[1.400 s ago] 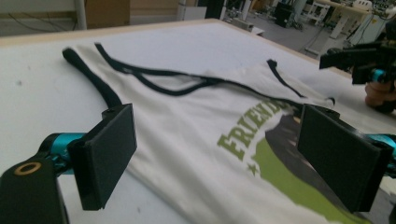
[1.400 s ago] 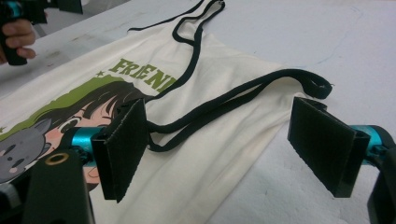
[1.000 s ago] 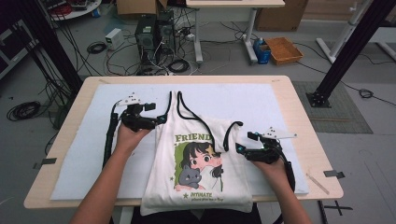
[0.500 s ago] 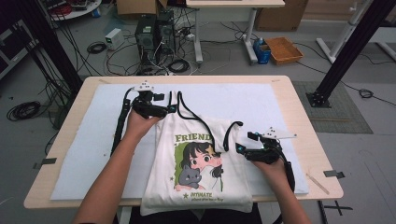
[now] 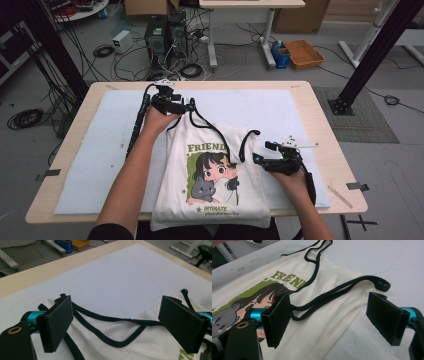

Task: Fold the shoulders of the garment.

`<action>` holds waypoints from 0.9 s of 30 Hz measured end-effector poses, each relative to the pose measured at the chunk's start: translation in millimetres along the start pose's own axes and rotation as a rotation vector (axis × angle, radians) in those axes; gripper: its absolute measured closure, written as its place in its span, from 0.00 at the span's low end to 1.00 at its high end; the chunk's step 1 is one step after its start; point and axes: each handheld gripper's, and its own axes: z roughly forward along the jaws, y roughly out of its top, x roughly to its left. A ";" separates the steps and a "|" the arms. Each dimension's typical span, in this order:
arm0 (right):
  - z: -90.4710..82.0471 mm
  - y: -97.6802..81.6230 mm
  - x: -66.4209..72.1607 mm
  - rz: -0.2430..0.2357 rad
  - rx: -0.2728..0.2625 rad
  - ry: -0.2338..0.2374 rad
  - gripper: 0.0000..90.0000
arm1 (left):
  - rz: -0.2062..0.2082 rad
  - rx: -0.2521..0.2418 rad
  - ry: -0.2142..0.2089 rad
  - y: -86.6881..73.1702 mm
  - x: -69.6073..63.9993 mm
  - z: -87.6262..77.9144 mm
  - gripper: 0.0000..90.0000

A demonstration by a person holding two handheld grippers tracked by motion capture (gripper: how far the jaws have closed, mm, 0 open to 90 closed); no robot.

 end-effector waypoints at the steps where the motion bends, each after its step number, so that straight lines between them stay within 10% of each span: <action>1: 0.1 0.0 0.1 -0.001 0.001 -0.001 0.23 | -0.003 0.018 0.018 -0.6 2.2 3.1 0.14; 19: 1.0 0.3 0.3 -0.011 0.008 -0.005 0.23 | -0.013 0.159 0.170 -5.0 33.4 55.2 0.15; 27: 1.1 0.3 1.1 -0.010 0.008 -0.005 0.23 | 0.069 0.226 0.213 -14.5 23.2 73.8 0.45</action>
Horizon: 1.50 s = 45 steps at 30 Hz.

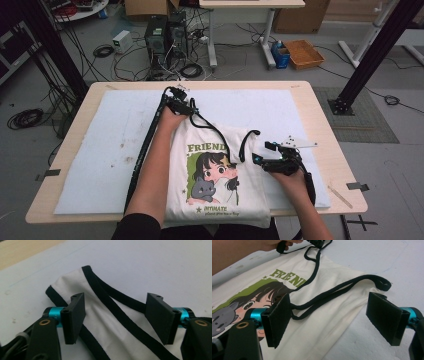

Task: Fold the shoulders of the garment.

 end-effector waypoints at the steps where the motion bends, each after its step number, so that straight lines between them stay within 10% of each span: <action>1: 0.0 0.0 0.0 0.000 0.000 0.000 0.23 | 0.007 0.000 0.038 -0.3 -2.2 -0.8 0.45; 8: 1.7 0.7 -0.8 -0.002 0.019 0.009 0.23 | -0.026 -0.034 0.028 -6.9 1.8 -6.9 0.93; 17: 1.9 0.7 -1.1 0.001 0.019 0.010 0.23 | -0.047 -0.129 -0.041 -9.6 0.8 -26.1 0.95; 27: 1.5 0.8 -2.0 0.013 0.018 0.014 0.23 | 0.020 -0.229 -0.104 -11.2 -28.5 -63.4 0.95; 39: 1.5 0.8 -2.3 0.014 0.019 0.013 0.23 | 0.034 -0.290 -0.162 -53.3 -59.6 -106.0 0.93; 45: 1.0 0.7 -2.1 0.024 0.018 0.009 0.23 | 0.020 -0.276 -0.179 -77.0 -68.2 -119.6 0.72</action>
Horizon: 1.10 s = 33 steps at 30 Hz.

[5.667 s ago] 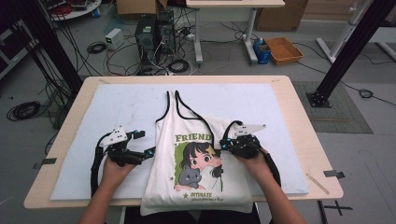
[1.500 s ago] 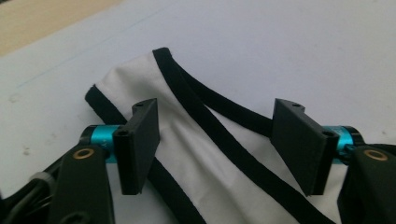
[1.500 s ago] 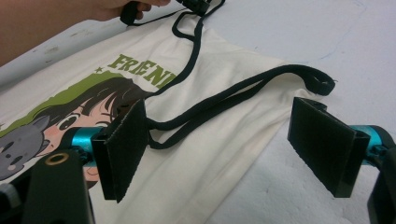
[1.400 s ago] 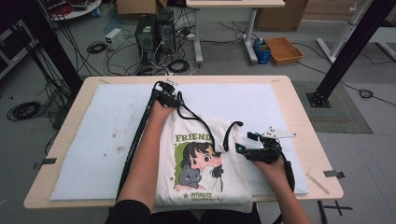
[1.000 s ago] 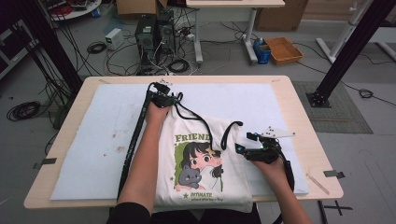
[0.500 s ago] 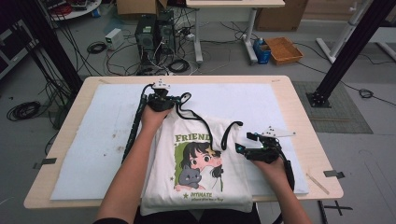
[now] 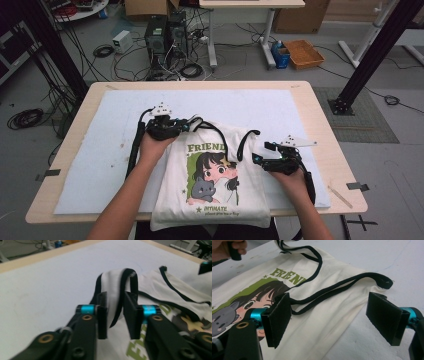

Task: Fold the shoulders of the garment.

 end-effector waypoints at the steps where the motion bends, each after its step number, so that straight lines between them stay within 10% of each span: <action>1: 0.2 0.1 -0.5 -0.001 -0.003 0.001 0.23 | -0.005 0.004 -0.003 -7.5 -4.4 -6.9 0.72; 8: 0.5 0.2 -0.9 -0.002 -0.001 0.000 0.23 | 0.002 -0.025 0.020 -0.9 -8.2 -12.8 0.52; 22: 0.9 0.4 -1.6 0.007 0.003 -0.001 0.23 | 0.067 0.197 -0.006 22.0 -22.3 75.1 0.48; 33: 0.6 0.1 -1.1 -0.005 -0.001 0.000 0.23 | 0.116 0.195 -0.020 19.3 -25.4 71.0 0.96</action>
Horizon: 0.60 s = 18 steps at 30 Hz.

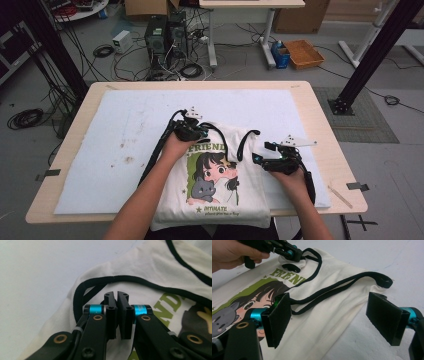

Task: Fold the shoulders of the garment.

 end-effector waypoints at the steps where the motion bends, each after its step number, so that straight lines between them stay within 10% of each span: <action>1: -0.1 0.0 0.2 0.000 0.000 0.000 0.23 | 0.002 -0.019 0.002 -0.1 -0.5 -4.4 0.96; 11: -0.3 0.0 1.1 0.001 0.002 -0.003 0.23 | -0.035 -0.185 -0.013 -29.2 -13.7 -63.4 0.96; 18: -0.1 0.2 0.4 0.003 0.001 -0.003 0.23 | -0.052 -0.179 0.014 -72.1 -26.2 -93.9 0.96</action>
